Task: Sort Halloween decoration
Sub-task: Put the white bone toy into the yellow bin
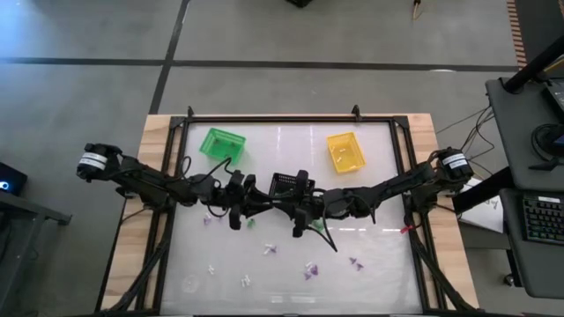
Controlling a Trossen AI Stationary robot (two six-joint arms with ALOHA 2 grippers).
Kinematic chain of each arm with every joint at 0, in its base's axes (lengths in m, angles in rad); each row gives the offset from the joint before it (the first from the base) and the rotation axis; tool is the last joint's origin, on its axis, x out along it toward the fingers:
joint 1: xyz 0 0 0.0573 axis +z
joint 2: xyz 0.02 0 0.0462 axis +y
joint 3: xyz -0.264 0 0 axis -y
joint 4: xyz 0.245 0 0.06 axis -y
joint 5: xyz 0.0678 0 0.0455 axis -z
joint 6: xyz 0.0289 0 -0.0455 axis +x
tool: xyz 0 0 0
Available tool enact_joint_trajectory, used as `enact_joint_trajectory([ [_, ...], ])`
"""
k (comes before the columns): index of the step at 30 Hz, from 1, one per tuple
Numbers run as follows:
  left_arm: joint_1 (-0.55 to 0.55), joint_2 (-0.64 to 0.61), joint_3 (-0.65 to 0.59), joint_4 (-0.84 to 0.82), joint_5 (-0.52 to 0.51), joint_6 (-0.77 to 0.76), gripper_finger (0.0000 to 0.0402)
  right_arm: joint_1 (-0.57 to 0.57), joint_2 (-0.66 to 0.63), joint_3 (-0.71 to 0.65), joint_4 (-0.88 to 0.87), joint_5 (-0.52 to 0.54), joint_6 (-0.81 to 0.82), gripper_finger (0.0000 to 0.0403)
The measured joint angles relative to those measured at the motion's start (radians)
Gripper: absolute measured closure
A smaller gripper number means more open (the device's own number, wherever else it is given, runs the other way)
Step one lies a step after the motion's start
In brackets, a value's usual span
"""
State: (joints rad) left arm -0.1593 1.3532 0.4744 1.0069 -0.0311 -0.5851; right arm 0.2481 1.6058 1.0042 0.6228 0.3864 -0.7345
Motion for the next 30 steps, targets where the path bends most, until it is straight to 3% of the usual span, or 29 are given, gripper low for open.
enact_joint_trajectory([
  [8,0.004,-0.002,0.000,-0.013,0.042,0.000,0.0249,0.000,-0.001,0.002,-0.036,0.007,0.016,0.0388],
  [18,0.014,-0.023,-0.001,-0.052,0.068,-0.002,0.0248,0.003,-0.011,0.003,-0.053,0.007,0.069,0.0392],
  [30,0.063,-0.060,0.000,-0.088,0.021,0.031,0.0248,-0.022,-0.021,0.005,-0.052,0.037,0.318,0.0393],
])
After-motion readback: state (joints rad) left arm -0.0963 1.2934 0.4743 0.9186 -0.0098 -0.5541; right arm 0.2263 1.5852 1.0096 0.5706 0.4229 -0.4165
